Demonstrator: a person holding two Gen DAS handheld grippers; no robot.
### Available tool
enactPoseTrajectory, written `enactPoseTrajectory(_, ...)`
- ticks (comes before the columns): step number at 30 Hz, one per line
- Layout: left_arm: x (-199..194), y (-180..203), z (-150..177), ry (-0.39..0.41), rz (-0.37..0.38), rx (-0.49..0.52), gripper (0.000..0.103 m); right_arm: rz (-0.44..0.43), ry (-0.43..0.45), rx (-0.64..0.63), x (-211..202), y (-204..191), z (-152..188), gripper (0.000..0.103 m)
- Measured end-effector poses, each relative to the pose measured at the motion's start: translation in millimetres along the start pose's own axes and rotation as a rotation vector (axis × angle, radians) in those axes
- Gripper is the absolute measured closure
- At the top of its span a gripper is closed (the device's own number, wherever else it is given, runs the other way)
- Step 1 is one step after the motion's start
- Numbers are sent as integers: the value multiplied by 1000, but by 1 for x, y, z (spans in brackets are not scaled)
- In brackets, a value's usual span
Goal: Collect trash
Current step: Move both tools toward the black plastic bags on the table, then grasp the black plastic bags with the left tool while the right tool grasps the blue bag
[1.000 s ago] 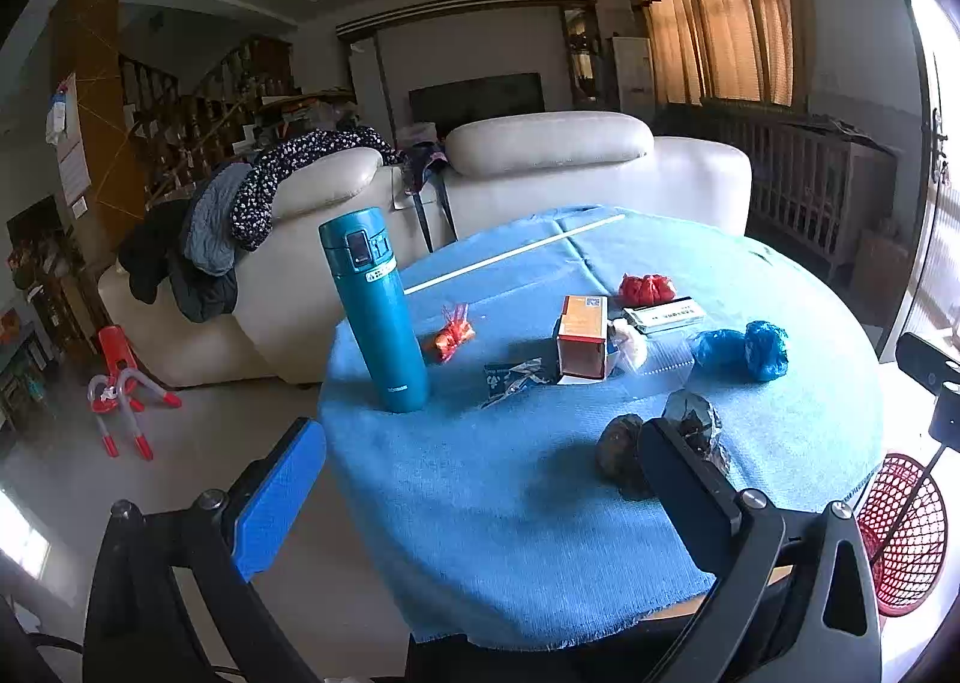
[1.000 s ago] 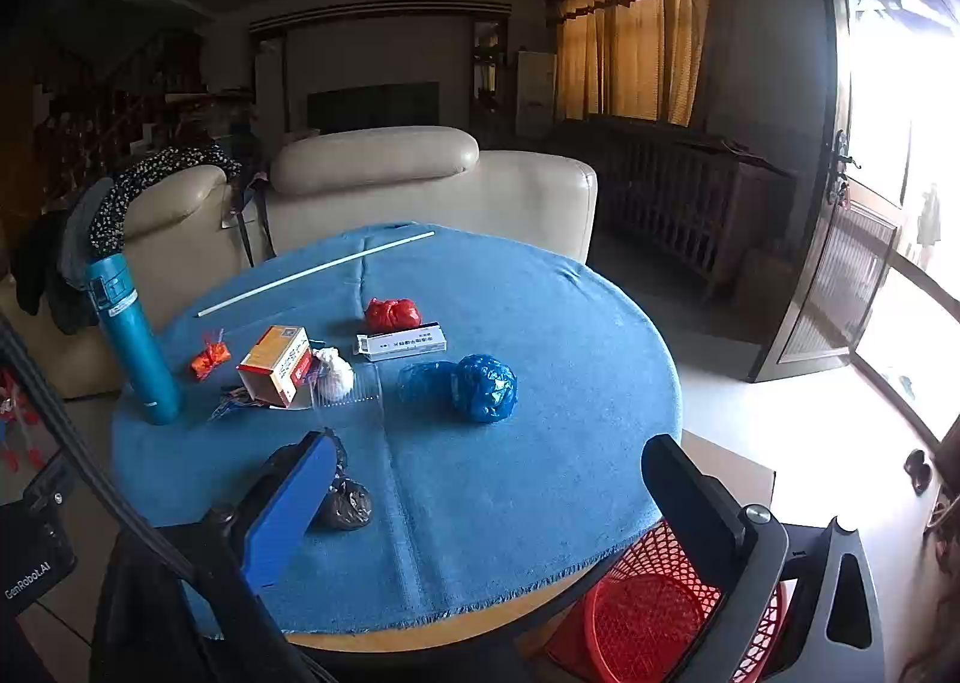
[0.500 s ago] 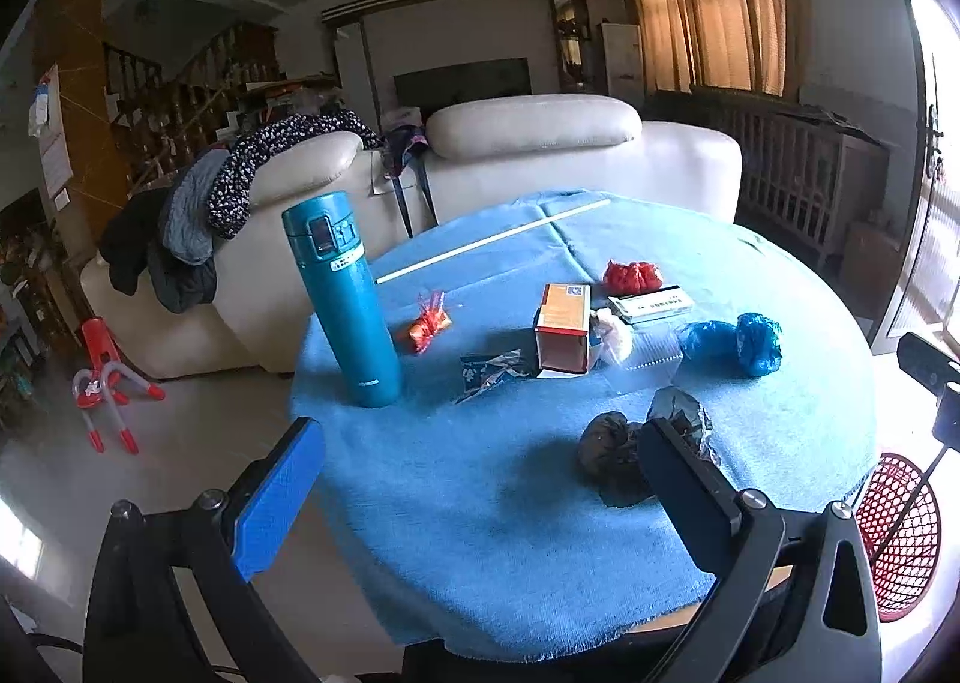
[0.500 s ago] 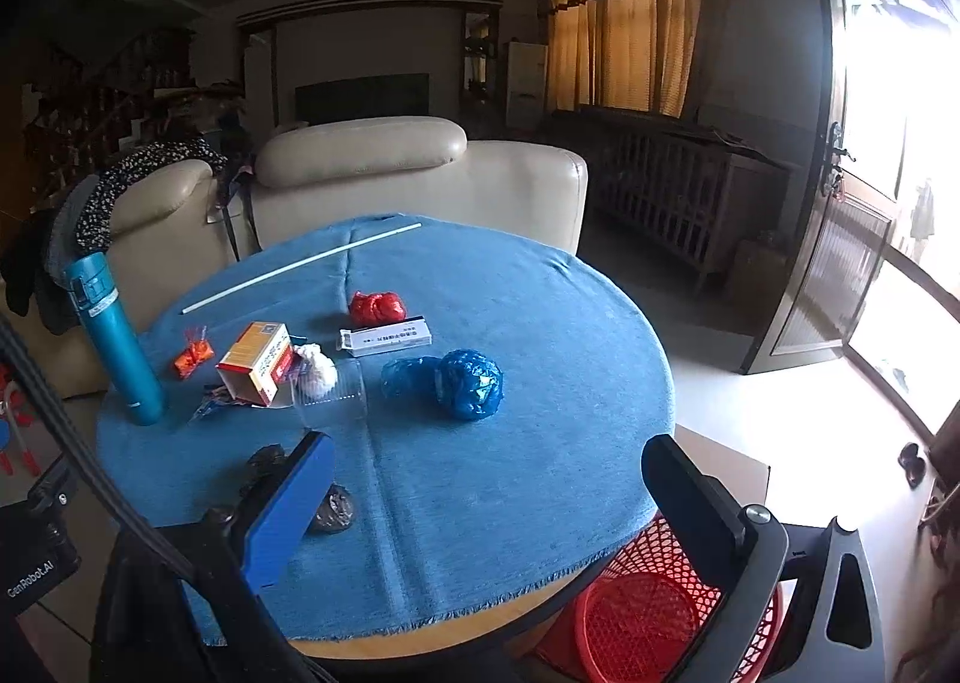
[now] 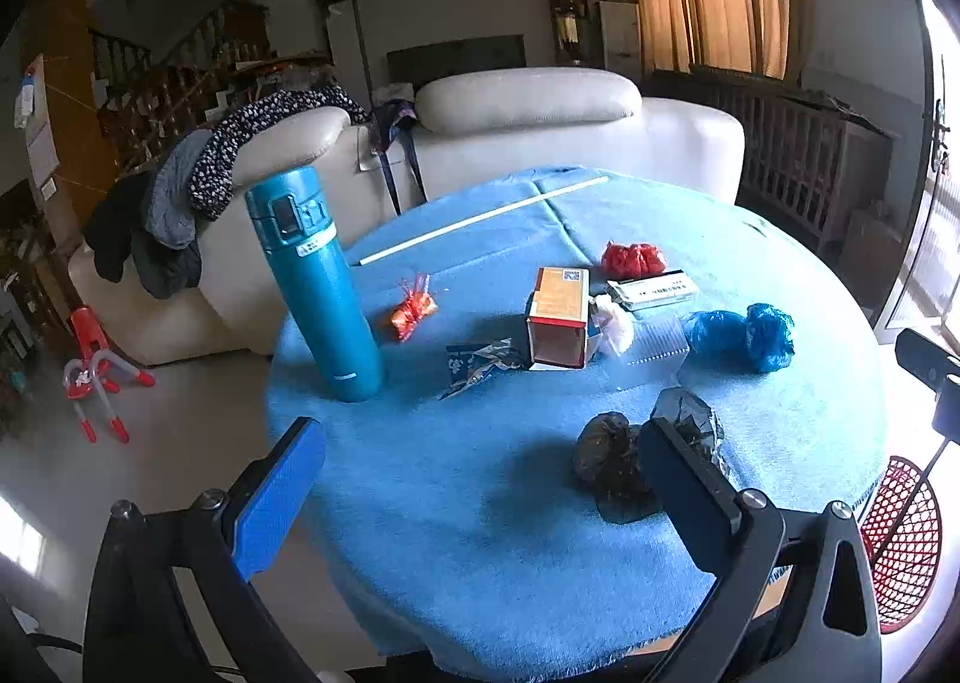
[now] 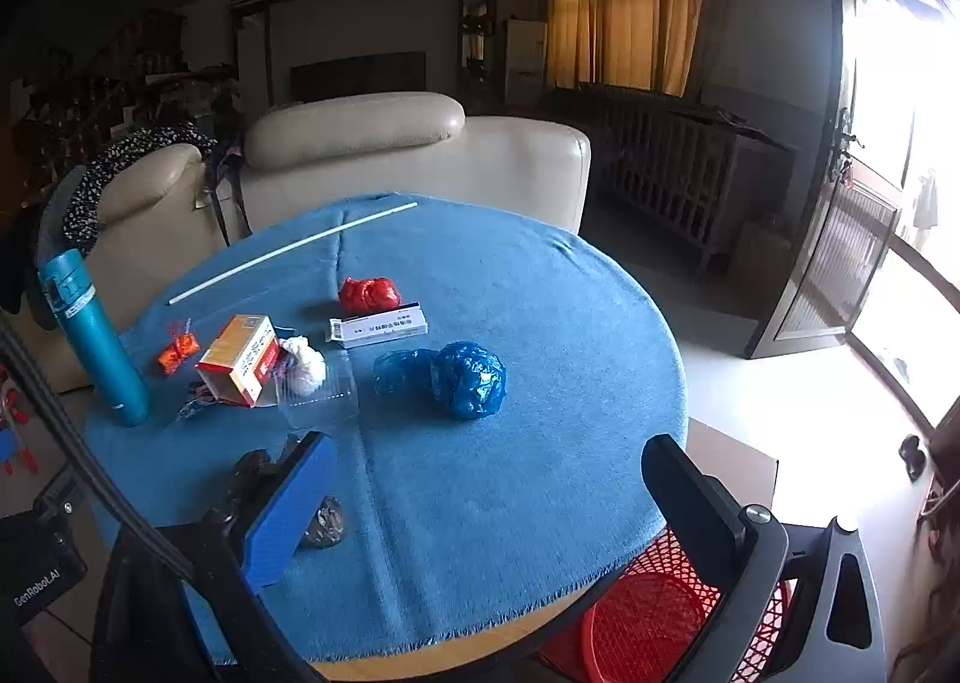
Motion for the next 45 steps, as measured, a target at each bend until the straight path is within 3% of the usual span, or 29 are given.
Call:
enactPoseTrajectory(7,21,6,-1,-46,36,1,0,-30,-38,6,27,0,-7,0)
enactPoseTrajectory(14,47,18,9,-170,254,21,0,-234,-128,40,95,6,-3,0)
enactPoseTrajectory(20,70,30,14,-264,402,-20,0,-255,-214,79,163,22,-2,0)
enactPoseTrajectory(26,80,42,17,-316,466,-19,0,-321,-220,145,200,33,-14,2)
enactPoseTrajectory(30,86,51,19,-340,504,-22,0,-369,-256,161,220,30,-17,15)
enactPoseTrajectory(32,88,55,20,-346,522,-24,0,-392,-291,162,233,25,-13,28)
enactPoseTrajectory(33,88,57,20,-349,530,-25,0,-401,-295,164,234,22,-12,42)
enactPoseTrajectory(35,92,63,20,-357,536,-15,3,-427,-295,166,237,19,-9,49)
enactPoseTrajectory(36,94,66,22,-361,530,-7,6,-431,-291,164,236,17,-8,59)
enactPoseTrajectory(38,102,70,24,-385,528,-3,16,-447,-277,175,233,17,-3,60)
enactPoseTrajectory(41,114,75,29,-432,537,-8,38,-460,-265,195,229,23,2,63)
enactPoseTrajectory(43,121,77,33,-457,537,-8,59,-465,-263,208,226,26,6,64)
enactPoseTrajectory(44,122,78,35,-459,537,-7,64,-470,-261,215,224,28,8,64)
enactPoseTrajectory(45,123,78,35,-458,536,-4,75,-472,-258,220,222,30,9,65)
Point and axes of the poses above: each gripper's, at about its wrist camera, not at the fingertips, and x roughly the way its jaws point, y to its right, z to its underside, the point moved 1 cm from there along x, roughly the way its jaws point, and after that the axes turned 6 degrees about -x, right-handed, at the moved point
